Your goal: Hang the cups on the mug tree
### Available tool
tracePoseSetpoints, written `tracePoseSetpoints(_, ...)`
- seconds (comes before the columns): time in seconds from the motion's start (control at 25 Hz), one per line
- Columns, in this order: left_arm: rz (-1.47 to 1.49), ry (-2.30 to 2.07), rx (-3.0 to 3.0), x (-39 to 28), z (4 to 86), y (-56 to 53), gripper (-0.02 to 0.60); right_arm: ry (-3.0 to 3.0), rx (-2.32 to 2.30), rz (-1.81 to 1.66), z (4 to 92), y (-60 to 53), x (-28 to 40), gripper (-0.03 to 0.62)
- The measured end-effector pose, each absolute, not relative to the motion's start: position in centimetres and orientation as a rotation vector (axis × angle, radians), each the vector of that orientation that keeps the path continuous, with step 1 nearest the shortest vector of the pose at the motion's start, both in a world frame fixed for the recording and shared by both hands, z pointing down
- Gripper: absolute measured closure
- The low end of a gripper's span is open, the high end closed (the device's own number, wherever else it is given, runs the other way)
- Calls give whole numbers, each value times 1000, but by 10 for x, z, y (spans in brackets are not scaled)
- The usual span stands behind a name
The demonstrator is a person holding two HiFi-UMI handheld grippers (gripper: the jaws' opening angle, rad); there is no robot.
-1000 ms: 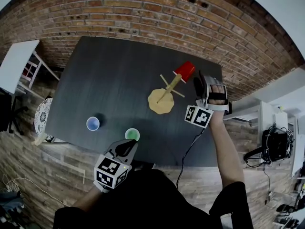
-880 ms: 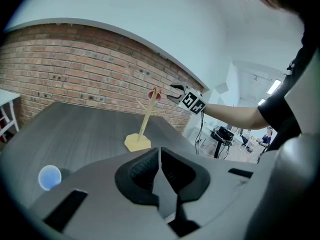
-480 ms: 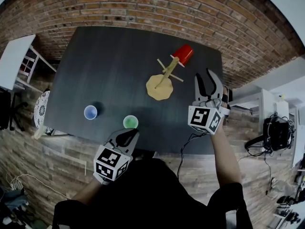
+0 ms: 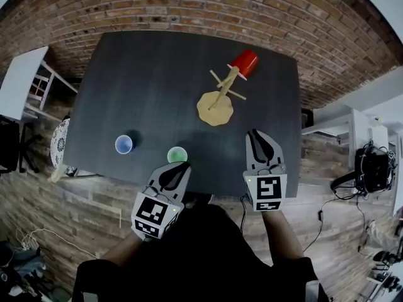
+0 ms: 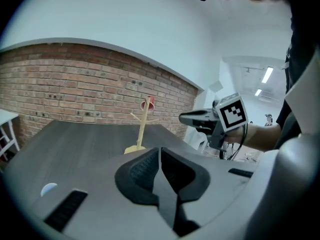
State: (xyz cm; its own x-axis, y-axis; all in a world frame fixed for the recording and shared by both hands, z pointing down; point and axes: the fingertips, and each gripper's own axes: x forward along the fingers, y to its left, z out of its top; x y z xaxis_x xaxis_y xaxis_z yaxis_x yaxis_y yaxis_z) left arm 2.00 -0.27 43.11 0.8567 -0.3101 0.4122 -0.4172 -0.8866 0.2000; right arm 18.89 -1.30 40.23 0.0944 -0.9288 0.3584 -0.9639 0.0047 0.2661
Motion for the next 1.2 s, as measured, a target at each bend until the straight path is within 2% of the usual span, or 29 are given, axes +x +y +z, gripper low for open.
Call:
tracePoseSetpoints(0.12,535,-557,2766,23,429,-2,552,-1979,1923,319,429,4,161,531)
tracePoseSetpoints(0.44,491,-534,2788,33,422,7,552,-2139,1916,611,447,40,105,536)
tracePoseSetpoints(1.2,502,-494,2885,24,403,16,557,-2256,1792,585,428,39,68,539)
